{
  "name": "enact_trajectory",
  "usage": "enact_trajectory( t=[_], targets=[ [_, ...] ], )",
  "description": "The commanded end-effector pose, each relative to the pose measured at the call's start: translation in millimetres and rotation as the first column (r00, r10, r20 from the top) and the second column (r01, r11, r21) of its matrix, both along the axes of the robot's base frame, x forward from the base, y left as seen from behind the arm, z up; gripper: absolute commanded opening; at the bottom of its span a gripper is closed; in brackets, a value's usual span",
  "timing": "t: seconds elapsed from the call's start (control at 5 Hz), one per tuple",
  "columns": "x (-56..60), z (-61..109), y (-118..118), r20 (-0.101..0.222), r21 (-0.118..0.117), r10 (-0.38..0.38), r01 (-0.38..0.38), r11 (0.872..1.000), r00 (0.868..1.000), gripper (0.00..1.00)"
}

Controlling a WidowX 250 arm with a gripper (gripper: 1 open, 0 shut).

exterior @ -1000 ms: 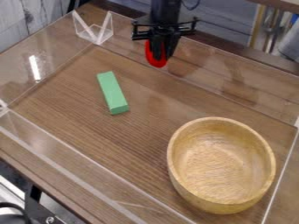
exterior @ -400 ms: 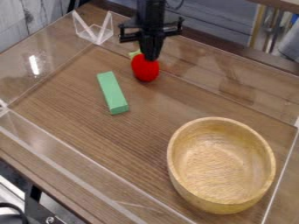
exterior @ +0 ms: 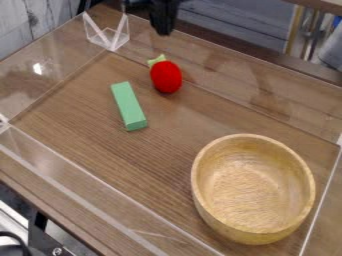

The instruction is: Move the red fruit to the left

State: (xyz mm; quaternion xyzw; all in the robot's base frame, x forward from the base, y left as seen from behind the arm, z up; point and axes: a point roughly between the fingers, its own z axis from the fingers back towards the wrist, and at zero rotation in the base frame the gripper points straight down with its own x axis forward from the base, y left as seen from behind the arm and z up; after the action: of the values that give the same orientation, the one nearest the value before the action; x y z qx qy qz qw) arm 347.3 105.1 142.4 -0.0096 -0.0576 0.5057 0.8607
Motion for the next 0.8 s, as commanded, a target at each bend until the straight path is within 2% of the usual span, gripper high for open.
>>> enact_trajectory(
  t=[0.0,0.2,0.6],
  targets=[
    [2.0,21.5,-0.2,0.063,0.035,0.046,-0.048,0.998,0.997,1.00],
    [6.4,10.2,-3.4,0.049,0.035,0.098,-0.100,0.994,0.994,1.00],
    [10.8,-11.8,-16.5,0.007,0.058,0.163,-0.164,0.985,0.987,1.00]
  ],
)
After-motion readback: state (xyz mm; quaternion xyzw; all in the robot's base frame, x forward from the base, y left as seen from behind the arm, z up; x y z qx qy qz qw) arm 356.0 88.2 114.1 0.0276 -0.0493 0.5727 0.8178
